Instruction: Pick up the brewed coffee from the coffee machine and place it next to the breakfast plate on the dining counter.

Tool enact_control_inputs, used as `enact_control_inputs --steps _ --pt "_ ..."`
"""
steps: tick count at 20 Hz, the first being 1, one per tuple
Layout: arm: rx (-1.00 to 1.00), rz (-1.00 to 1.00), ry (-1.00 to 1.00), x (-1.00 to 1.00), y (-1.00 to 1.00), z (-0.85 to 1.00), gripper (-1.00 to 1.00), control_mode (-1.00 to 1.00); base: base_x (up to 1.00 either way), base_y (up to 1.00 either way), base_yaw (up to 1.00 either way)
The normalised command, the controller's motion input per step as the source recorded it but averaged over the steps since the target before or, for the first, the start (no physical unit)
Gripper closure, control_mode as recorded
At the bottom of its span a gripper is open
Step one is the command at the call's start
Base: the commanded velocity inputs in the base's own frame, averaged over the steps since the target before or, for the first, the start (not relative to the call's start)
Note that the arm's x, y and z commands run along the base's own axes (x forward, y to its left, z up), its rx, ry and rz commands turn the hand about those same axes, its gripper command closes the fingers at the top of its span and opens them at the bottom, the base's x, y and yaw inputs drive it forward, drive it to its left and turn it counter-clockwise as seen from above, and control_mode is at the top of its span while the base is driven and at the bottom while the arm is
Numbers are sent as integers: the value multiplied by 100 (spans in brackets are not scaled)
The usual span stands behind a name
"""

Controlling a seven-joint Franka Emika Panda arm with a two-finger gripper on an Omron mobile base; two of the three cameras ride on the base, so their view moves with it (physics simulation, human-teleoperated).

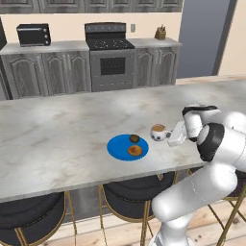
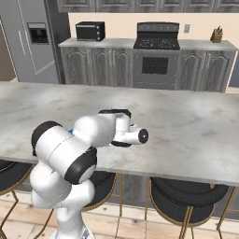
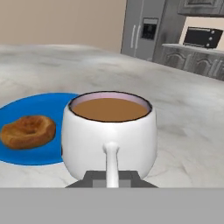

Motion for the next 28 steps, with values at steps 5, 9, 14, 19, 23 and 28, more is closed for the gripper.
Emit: enact_control_inputs --steps 5,9,14,19,23,28 --pt "0 0 0 24 -5 -38 100 -100 0 0 0" --pt "0 0 0 23 -9 -33 100 -100 0 0 0" --pt "0 0 0 24 -4 -29 100 -100 0 0 0" --pt "0 0 0 31 0 -25 100 -100 0 0 0" --pt "-3 0 0 7 11 -6 -100 -100 0 0 0" --pt "-5 0 0 0 21 1 -100 -100 0 0 0"
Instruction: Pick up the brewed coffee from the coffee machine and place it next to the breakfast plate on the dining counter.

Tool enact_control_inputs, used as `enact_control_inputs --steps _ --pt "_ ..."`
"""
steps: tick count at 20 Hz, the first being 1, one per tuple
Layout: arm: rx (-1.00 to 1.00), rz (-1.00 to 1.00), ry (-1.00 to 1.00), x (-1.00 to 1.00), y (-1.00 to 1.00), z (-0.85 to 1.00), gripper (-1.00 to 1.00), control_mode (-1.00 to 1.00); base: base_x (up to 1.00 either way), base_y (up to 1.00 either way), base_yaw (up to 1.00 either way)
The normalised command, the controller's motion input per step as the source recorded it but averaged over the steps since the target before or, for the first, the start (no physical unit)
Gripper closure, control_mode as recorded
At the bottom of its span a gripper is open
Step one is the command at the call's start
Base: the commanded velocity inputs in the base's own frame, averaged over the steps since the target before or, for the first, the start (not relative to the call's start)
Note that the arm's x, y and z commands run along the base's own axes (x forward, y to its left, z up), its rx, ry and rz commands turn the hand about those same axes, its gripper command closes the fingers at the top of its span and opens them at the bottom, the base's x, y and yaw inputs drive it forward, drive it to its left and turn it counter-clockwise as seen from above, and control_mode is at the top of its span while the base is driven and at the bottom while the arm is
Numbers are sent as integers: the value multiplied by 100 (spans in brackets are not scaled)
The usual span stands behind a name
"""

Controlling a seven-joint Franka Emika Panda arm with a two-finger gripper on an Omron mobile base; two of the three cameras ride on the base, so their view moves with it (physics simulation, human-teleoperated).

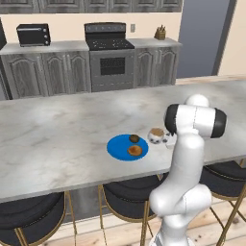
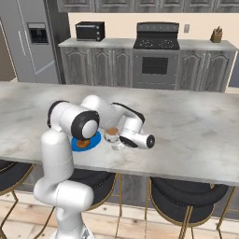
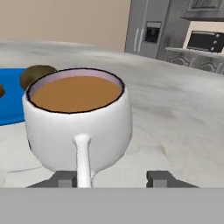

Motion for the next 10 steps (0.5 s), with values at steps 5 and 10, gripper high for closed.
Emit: enact_control_inputs --steps 5,10 --pt "-8 0 0 -3 28 32 -100 -100 0 0 0" --pt "-5 0 0 -12 8 43 -100 -100 0 0 0"
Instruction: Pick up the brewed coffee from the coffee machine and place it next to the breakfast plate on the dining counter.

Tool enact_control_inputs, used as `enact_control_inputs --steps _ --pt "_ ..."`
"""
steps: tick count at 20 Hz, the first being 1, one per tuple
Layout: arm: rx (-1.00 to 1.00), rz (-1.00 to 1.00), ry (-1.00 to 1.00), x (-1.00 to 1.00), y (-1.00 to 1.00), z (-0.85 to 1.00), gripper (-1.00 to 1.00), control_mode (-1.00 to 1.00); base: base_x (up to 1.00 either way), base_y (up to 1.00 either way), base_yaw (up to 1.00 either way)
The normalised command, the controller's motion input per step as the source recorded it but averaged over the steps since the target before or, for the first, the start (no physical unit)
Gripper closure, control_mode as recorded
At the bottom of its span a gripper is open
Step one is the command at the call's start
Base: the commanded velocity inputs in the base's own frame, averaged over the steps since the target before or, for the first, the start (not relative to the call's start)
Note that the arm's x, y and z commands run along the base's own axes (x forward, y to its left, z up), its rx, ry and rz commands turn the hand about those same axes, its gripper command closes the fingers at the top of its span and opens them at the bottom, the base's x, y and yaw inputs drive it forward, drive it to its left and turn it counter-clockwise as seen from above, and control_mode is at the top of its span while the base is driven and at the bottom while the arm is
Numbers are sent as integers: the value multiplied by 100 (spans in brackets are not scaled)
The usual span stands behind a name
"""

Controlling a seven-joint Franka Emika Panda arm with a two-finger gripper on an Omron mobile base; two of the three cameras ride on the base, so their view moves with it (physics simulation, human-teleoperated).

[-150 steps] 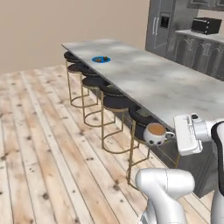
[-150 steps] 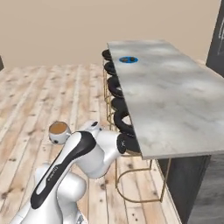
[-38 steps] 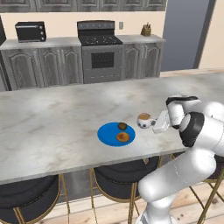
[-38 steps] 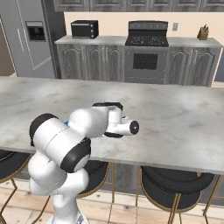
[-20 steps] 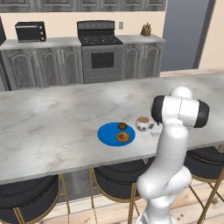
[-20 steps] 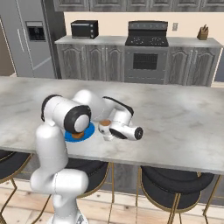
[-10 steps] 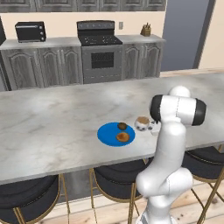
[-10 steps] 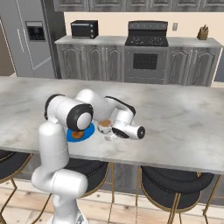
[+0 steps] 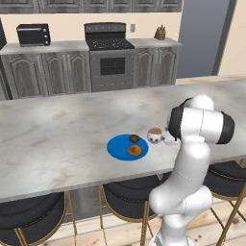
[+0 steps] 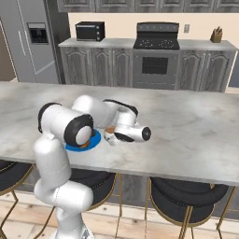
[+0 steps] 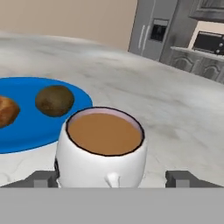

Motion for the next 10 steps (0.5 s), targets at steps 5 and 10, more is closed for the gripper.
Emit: enact_control_inputs --steps 5,10 --pt "-2 2 -2 -69 0 65 -100 -100 0 0 0" --pt "-4 10 -12 -100 1 78 -100 -100 0 0 0"
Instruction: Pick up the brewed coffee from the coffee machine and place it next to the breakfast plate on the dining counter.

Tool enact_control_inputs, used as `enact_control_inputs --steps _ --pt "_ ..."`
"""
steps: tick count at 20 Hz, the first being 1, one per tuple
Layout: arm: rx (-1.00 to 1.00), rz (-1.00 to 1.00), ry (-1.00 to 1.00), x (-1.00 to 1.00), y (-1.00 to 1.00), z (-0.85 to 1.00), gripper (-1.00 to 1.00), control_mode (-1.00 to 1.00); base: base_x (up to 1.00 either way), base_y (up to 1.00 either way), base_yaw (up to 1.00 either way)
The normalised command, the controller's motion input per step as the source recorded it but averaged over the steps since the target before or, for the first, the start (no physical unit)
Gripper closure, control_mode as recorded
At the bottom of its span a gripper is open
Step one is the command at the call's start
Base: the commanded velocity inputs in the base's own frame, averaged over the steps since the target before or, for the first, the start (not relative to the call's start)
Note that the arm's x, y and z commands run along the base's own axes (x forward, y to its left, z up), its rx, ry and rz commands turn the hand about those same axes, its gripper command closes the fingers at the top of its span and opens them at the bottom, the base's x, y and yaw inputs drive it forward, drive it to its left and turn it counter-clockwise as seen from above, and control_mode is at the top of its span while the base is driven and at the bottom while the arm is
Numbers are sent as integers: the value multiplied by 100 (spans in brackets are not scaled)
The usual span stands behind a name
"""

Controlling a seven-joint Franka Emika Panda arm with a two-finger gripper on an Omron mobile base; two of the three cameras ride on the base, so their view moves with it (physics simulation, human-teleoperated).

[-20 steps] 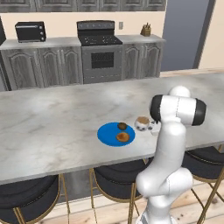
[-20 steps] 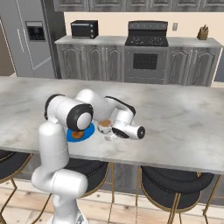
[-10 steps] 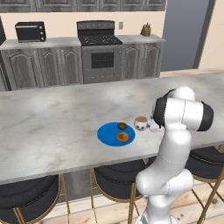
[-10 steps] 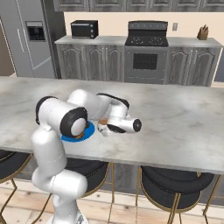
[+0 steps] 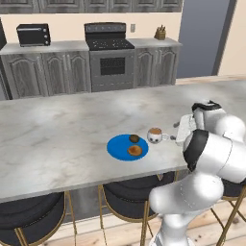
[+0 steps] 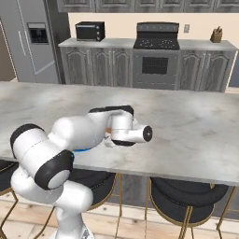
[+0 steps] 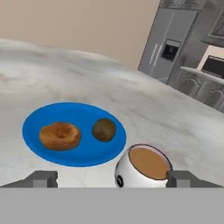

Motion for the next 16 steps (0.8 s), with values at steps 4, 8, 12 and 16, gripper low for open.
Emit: enact_control_inputs --steps 4,8,12,16 --pt "-10 18 -27 -100 0 88 -100 -100 0 0 0" --pt "-8 24 -19 -97 -14 52 -100 -100 0 0 0" --pt "-3 15 -10 -72 -22 37 -100 -100 0 0 0" --pt "-2 9 -10 -70 -28 14 -100 -100 0 0 0"
